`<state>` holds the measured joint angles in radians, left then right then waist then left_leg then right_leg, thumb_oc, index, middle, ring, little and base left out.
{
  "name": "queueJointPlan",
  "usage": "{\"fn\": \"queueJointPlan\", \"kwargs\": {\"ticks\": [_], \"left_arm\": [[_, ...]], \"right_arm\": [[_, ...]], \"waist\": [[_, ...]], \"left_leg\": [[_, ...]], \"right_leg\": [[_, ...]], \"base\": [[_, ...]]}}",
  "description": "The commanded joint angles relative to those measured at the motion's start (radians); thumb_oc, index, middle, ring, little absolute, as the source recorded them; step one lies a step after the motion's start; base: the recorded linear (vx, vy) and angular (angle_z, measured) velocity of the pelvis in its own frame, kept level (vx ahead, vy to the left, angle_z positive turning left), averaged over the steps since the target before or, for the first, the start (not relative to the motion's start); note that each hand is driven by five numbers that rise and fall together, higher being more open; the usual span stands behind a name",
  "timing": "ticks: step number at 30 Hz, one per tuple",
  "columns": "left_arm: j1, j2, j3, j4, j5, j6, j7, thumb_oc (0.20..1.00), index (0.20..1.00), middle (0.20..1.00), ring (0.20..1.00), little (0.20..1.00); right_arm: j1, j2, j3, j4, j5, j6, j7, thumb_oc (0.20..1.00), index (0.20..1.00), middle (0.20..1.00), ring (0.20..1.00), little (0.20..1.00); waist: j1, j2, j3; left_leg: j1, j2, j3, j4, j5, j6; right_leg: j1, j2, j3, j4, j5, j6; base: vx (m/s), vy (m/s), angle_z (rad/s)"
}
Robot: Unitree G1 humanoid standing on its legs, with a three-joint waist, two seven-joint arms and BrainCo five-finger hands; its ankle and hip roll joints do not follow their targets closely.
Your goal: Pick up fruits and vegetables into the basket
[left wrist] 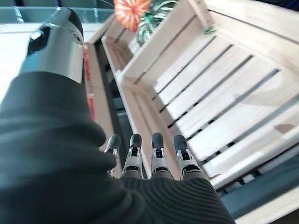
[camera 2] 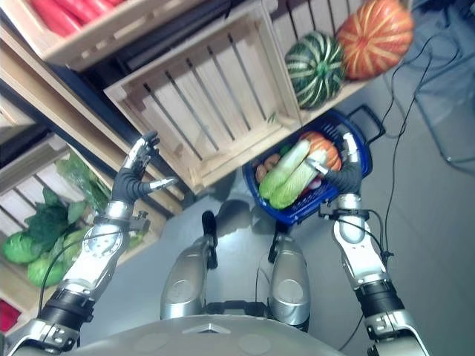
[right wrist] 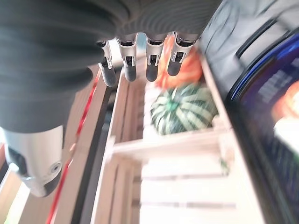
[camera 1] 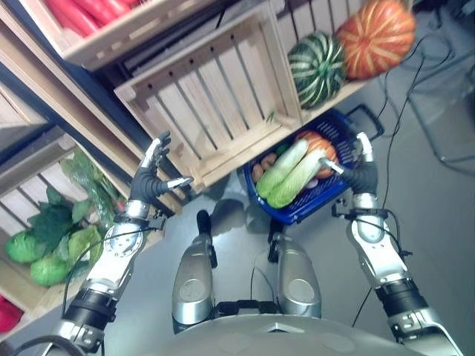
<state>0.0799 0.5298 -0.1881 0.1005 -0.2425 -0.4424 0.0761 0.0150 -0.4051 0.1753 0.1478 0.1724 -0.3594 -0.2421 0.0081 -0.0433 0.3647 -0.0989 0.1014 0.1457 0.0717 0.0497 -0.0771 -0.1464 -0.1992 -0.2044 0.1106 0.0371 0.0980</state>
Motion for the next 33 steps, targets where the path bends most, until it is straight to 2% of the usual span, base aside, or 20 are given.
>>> {"fn": "queueJointPlan", "kwargs": {"ticks": [1,5,6,11,12,17,18,19,22,26,28,33], "left_arm": [[0.051,-0.014,0.019,0.003,-0.043,-0.059,-0.082,1.0,1.0,1.0,1.0,1.0],[0.063,-0.031,-0.007,0.066,-0.039,-0.037,-0.138,1.0,1.0,1.0,1.0,1.0],[0.061,-0.029,-0.026,0.098,-0.036,-0.006,-0.163,1.0,1.0,1.0,1.0,1.0],[0.041,-0.038,-0.07,0.21,-0.039,0.036,-0.203,1.0,1.0,1.0,1.0,1.0],[0.027,-0.053,-0.088,0.281,-0.036,0.063,-0.227,1.0,1.0,1.0,1.0,1.0],[0.008,-0.088,-0.118,0.403,-0.035,0.08,-0.238,1.0,1.0,1.0,1.0,1.0],[-0.013,-0.127,-0.135,0.515,-0.015,0.096,-0.239,1.0,1.0,1.0,1.0,1.0],[-0.032,-0.156,-0.15,0.609,0.001,0.122,-0.241,1.0,1.0,1.0,1.0,1.0],[-0.066,-0.213,-0.17,0.764,0.028,0.134,-0.261,1.0,1.0,1.0,1.0,1.0],[-0.092,-0.256,-0.184,0.895,0.032,0.178,-0.283,1.0,1.0,1.0,1.0,1.0],[-0.104,-0.292,-0.188,0.995,0.036,0.239,-0.361,1.0,1.0,1.0,1.0,1.0],[-0.111,-0.323,-0.191,1.067,0.02,0.26,-0.395,1.0,1.0,1.0,1.0,1.0]], "right_arm": [[0.034,0.01,0.032,0.008,0.099,0.044,0.133,1.0,1.0,1.0,1.0,1.0],[0.063,0.035,0.079,0.081,0.069,0.091,0.182,1.0,1.0,1.0,1.0,1.0],[0.071,0.043,0.105,0.12,0.096,0.147,0.22,1.0,1.0,1.0,1.0,1.0],[0.056,0.058,0.159,0.239,0.071,0.208,0.255,1.0,1.0,1.0,1.0,1.0],[0.046,0.074,0.183,0.311,0.081,0.255,0.266,1.0,1.0,1.0,1.0,1.0],[0.027,0.103,0.201,0.455,0.057,0.301,0.29,1.0,1.0,1.0,1.0,1.0],[0.002,0.126,0.214,0.585,0.066,0.328,0.311,1.0,1.0,1.0,1.0,1.0],[-0.021,0.14,0.222,0.698,0.057,0.32,0.326,1.0,1.0,1.0,1.0,1.0],[-0.057,0.168,0.226,0.864,0.046,0.337,0.35,1.0,1.0,1.0,1.0,1.0],[-0.077,0.192,0.216,0.966,0.051,0.37,0.384,1.0,1.0,1.0,1.0,1.0],[-0.085,0.209,0.195,1.03,0.067,0.39,0.403,1.0,1.0,1.0,1.0,1.0],[-0.097,0.215,0.183,1.071,0.042,0.422,0.44,1.0,1.0,1.0,1.0,1.0]], "waist": [[0.009,-0.005,-0.102],[0.007,-0.005,-0.151],[0.006,-0.004,-0.17],[0.005,0.001,-0.195],[0.005,0.004,-0.207],[0.007,0.009,-0.22],[0.011,0.015,-0.228],[0.016,0.019,-0.235],[0.022,0.025,-0.247],[0.022,0.029,-0.26],[0.022,0.032,-0.272],[0.015,0.036,-0.287]], "left_leg": [[0.044,0.024,0.012,0.02,-0.035,0.0],[0.095,0.022,0.015,-0.026,-0.026,0.0],[0.117,0.023,0.019,-0.048,-0.02,-0.003],[0.154,0.022,0.024,-0.089,-0.008,-0.008],[0.169,0.019,0.025,-0.106,-0.004,-0.008],[0.184,0.014,0.026,-0.118,-0.005,-0.006],[0.194,0.012,0.026,-0.121,-0.007,-0.004],[0.198,0.01,0.024,-0.123,-0.008,-0.003],[0.208,0.009,0.023,-0.131,-0.011,-0.002],[0.22,0.009,0.021,-0.135,-0.014,0.0],[0.228,0.008,0.017,-0.133,-0.019,0.004],[0.245,0.007,0.022,-0.14,-0.025,0.01]], "right_leg": [[0.074,-0.067,0.006,-0.024,0.057,0.081],[0.117,-0.065,-0.005,-0.055,0.066,0.085],[0.135,-0.065,-0.013,-0.072,0.072,0.088],[0.169,-0.064,-0.031,-0.101,0.079,0.093],[0.186,-0.062,-0.041,-0.115,0.081,0.093],[0.204,-0.059,-0.051,-0.128,0.079,0.09],[0.217,-0.056,-0.061,-0.136,0.076,0.085],[0.224,-0.053,-0.067,-0.142,0.074,0.082],[0.24,-0.046,-0.078,-0.155,0.069,0.075],[0.254,-0.038,-0.078,-0.161,0.063,0.07],[0.263,-0.032,-0.076,-0.161,0.056,0.064],[0.277,-0.022,-0.07,-0.169,0.05,0.06]], "base": [[0.09,0.075,-0.01],[0.06,0.095,0.0],[0.0,0.107,-0.04],[0.0,0.073,0.02],[0.0,0.055,0.02],[0.0,0.036,0.02],[0.0,0.064,0.06],[0.0,0.064,0.11],[0.0,0.024,0.09],[0.01,0.009,-0.01],[0.04,0.022,0.0],[0.01,0.004,-0.02]]}}
